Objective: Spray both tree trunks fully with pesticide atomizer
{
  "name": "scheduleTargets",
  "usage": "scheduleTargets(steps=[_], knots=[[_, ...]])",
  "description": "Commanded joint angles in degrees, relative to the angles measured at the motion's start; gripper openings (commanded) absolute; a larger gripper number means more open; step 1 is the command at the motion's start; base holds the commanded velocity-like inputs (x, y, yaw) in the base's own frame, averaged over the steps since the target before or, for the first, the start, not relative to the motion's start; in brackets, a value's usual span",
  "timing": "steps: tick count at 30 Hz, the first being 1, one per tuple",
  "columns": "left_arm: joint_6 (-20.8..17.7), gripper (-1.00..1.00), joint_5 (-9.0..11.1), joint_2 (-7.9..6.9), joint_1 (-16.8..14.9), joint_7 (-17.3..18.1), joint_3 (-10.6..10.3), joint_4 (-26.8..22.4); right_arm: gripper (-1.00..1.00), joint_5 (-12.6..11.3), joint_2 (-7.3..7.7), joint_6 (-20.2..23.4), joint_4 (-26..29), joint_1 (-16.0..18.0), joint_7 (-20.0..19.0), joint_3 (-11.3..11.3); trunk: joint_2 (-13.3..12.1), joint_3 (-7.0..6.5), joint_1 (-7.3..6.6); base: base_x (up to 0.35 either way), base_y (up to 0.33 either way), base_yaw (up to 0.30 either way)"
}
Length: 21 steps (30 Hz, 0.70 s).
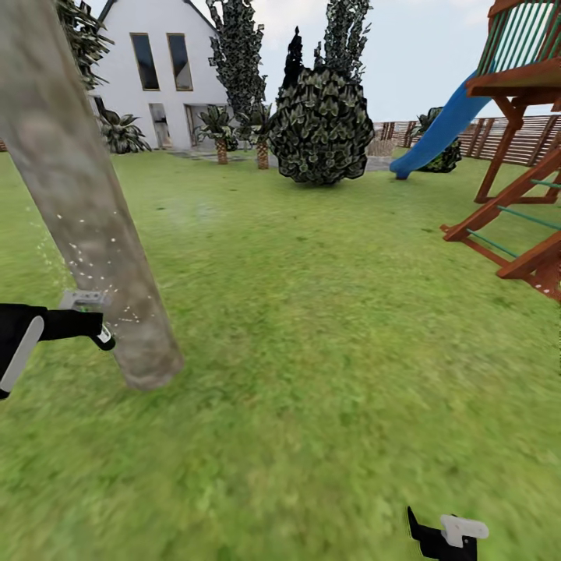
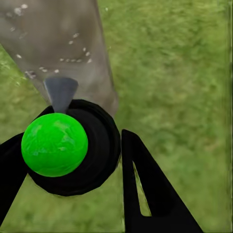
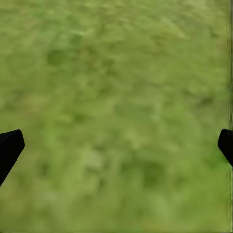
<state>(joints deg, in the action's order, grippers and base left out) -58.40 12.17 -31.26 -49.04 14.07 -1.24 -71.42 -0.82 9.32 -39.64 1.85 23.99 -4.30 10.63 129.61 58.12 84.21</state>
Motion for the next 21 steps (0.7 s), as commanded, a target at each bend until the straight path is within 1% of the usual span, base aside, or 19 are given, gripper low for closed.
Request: scheduleTargets(steps=[1, 5, 6, 8, 10, 13, 16, 17, 21], knots=[[0.0, -1.00, 0.0, -0.06, -0.2, 0.0, 0.0, -0.2, 1.00, 0.0, 0.00, 0.0, 0.0, 0.0, 0.0, 0.0, 0.0, 0.00, 0.00, 0.000, -0.276, 0.000], [0.0, -1.00, 0.2, -0.07, -0.1, 0.0, 0.2, -0.4, 1.00, 0.0, 0.00, 0.0, 0.0, 0.0, 0.0, 0.0, 0.0, 0.00, 0.00, -0.065, -0.274, 0.000], [0.0, -1.00, 0.2, -0.10, 0.0, 0.0, 0.6, -0.4, 1.00, 0.0, 0.00, 0.0, 0.0, 0.0, 0.0, 0.0, 0.0, 0.00, 0.00, -0.156, -0.267, 0.000], [0.0, -1.00, 0.1, -0.11, 0.0, 0.0, 2.5, -0.4, 1.00, 0.0, 0.00, 0.0, 0.0, 0.0, 0.0, 0.0, 0.0, 0.00, 0.00, -0.176, -0.261, 0.000], [0.0, -1.00, -0.1, -0.12, 0.0, -0.1, 3.2, -0.4, 1.00, 0.0, 0.00, 0.0, 0.0, 0.0, 0.0, 0.0, 0.0, 0.00, 0.00, -0.178, -0.257, 0.000], [0.0, -1.00, -0.5, -0.09, -0.3, -0.7, 3.3, -0.2, 1.00, 0.0, 0.00, 0.0, 0.0, 0.0, 0.0, 0.0, 0.0, 0.00, 0.00, -0.050, -0.267, 0.018], [0.0, -1.00, -1.5, -0.08, -0.4, -1.6, 3.3, 0.1, 1.00, 0.0, -0.13, 0.0, 0.0, 0.0, 0.0, 0.0, 0.0, 0.00, 0.00, 0.048, -0.267, 0.220], [0.0, -1.00, -2.0, 0.00, -0.3, -1.7, 3.1, 0.3, 1.00, -0.1, -0.19, 0.0, 0.1, 0.0, 0.0, 0.0, 0.0, 0.00, 0.00, 0.168, -0.229, 0.196], [0.0, -1.00, -9.9, 0.21, 0.2, -1.8, 3.5, 0.5, 1.00, -0.1, -0.20, 0.0, 0.1, 0.0, 0.0, 0.0, 0.0, 0.00, 0.00, 0.230, -0.193, 0.037]])
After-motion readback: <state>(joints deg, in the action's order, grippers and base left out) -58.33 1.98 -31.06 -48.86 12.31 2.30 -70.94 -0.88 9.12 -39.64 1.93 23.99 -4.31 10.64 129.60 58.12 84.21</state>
